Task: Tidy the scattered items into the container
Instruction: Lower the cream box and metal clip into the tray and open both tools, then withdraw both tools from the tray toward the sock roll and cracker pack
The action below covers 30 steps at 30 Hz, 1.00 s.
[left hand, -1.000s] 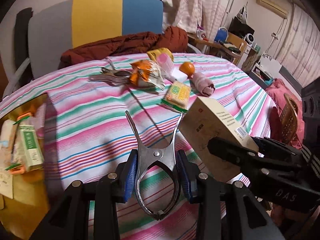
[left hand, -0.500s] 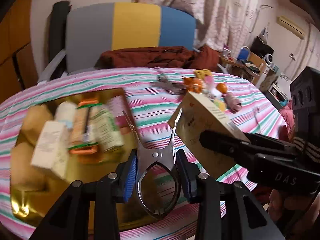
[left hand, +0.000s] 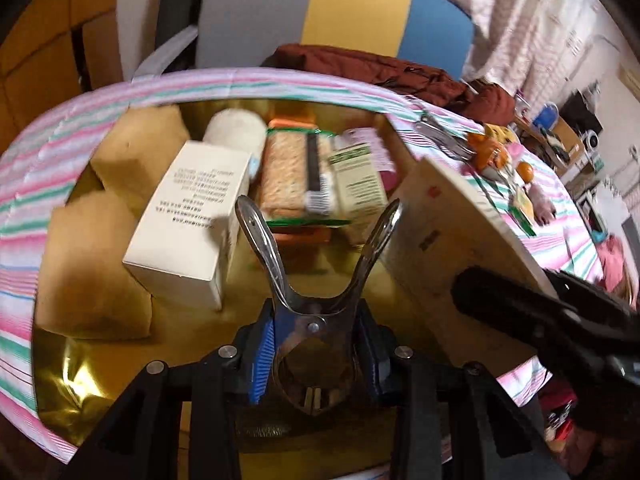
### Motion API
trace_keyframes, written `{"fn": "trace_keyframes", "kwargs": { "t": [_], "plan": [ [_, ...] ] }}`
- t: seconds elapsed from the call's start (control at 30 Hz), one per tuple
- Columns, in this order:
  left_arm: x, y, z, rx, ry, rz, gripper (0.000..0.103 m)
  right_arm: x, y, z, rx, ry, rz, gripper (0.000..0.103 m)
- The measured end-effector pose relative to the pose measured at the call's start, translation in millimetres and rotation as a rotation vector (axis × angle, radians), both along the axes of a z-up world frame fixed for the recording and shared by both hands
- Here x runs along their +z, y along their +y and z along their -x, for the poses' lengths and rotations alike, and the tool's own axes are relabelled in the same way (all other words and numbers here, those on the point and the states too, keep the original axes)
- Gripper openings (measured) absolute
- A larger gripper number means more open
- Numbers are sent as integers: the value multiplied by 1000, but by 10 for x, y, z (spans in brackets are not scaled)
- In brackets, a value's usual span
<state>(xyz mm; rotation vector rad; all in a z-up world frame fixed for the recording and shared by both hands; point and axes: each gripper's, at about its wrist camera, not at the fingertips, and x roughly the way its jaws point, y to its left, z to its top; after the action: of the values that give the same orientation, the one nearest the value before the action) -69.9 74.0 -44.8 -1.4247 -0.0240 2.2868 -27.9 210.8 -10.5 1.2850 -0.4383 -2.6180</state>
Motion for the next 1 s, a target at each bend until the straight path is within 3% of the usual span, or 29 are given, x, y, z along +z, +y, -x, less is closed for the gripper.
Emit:
{"fn": "trace_keyframes", "kwargs": {
  "t": [0.17,0.37,0.6,0.77,0.87,0.93,1.0],
  "plan": [
    [-86,-40,89,33,-62,-37,40,-47,-70,73,-8,-17,-19,54],
    [1,-119,-6,47,-51,-81,45,49,-52,-122,-7,70,-22,55],
    [114,-128,-62,67,-13,-58,45,158,-40,-310,13,131,-42,54],
    [30,-104,-54,63,-46,-53,45,146,115,-379,-45,150,-16,55],
    [-21,-91,-40,64,-68,-70,45,121,283,-440,-107,160,13,67],
    [-40,-68,-35,62,-78,-85,45,121,417,-515,-175,185,19,87],
    [-38,-20,-43,48,-73,-92,45,128,528,-566,-213,208,34,89]
  ]
}}
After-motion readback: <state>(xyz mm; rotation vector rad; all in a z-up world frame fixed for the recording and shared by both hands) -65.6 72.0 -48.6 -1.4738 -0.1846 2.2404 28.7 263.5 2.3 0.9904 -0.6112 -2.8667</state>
